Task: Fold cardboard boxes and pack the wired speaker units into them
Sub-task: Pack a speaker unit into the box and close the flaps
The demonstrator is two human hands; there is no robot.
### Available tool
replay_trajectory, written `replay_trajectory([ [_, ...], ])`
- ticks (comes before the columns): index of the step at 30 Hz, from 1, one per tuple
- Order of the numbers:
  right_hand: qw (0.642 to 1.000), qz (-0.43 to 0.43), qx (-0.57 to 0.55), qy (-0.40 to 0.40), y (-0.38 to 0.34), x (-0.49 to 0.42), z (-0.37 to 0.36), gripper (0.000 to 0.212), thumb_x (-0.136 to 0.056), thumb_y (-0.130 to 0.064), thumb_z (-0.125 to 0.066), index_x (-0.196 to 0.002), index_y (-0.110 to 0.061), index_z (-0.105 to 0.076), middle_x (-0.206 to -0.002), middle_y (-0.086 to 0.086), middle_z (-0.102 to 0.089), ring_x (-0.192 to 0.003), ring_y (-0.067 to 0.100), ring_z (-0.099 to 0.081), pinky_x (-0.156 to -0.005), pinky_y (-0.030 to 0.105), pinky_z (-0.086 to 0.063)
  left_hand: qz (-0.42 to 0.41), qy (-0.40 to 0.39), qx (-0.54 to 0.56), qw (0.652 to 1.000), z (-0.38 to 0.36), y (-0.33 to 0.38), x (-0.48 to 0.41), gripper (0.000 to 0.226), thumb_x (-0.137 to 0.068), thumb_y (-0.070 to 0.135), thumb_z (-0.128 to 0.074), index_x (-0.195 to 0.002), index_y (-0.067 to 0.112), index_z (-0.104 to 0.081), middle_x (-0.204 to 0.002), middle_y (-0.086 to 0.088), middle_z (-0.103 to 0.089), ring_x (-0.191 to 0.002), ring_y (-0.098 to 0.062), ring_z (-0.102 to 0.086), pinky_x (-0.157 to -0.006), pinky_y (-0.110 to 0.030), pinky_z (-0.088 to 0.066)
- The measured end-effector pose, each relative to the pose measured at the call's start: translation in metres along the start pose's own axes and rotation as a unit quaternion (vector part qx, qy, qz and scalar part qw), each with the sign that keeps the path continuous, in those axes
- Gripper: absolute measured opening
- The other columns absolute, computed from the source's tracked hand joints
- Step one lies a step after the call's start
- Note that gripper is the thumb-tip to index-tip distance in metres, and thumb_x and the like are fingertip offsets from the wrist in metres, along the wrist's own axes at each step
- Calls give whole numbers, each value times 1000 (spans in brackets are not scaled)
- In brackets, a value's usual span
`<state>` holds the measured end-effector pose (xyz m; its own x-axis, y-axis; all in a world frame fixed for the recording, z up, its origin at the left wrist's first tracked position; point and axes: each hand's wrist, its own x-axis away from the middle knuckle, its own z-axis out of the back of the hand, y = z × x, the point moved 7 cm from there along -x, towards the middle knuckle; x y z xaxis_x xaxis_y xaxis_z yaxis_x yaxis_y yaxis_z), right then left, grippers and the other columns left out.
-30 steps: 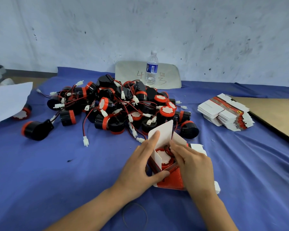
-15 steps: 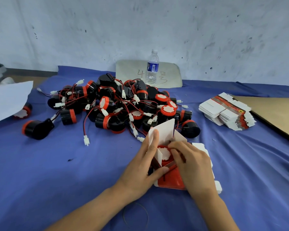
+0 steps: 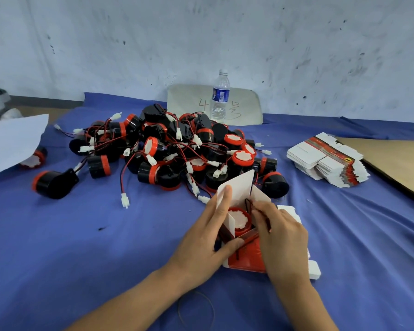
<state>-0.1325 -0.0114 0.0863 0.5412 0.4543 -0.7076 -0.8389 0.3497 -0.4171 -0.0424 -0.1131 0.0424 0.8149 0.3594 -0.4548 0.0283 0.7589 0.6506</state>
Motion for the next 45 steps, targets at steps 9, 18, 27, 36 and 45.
replay_trajectory([
  [9,990,69,79,-91,-16,-4,-2,27,-69,1,-72,-91,-14,-78,-134,4,-57,-105,27,-50,-57,39,-56,13,3,-12,1000,0,-3,3,93,-93,44,-55,-134,63,26,-147,42,21,-121,36,5,-93,9,-17],
  [18,945,80,121,-293,-22,8,-17,48,-101,-44,-26,-144,-26,-37,-151,-28,26,-135,1,-17,-95,18,-35,69,-45,-9,997,-9,-7,3,75,-87,58,-32,-127,61,32,-143,21,44,-109,41,18,-84,14,-12],
  [27,937,32,104,-332,-22,12,-18,53,-101,-40,-31,-151,-23,-24,-147,-6,46,-145,11,-14,-106,24,-29,69,-21,-122,990,-9,-5,3,56,-100,36,-43,-146,52,-15,-155,2,31,-147,-11,-3,-108,-36,-39],
  [36,980,37,32,-190,-39,6,-2,21,-88,-15,-60,-108,-15,-68,-129,6,-60,-83,28,-68,-63,32,-48,62,-21,-131,989,-1,-3,1,50,-102,35,-36,-129,68,-9,-158,-2,24,-148,-15,-9,-99,-33,-44],
  [45,987,-9,-91,-134,-2,6,-15,20,-88,-10,-66,-105,-17,-73,-112,-13,-65,-96,19,-63,-81,33,-53,2,10,-208,978,-4,7,-1,44,-101,17,-43,-141,33,-46,-154,-11,22,-148,-30,-12,-111,-39,-37],
])
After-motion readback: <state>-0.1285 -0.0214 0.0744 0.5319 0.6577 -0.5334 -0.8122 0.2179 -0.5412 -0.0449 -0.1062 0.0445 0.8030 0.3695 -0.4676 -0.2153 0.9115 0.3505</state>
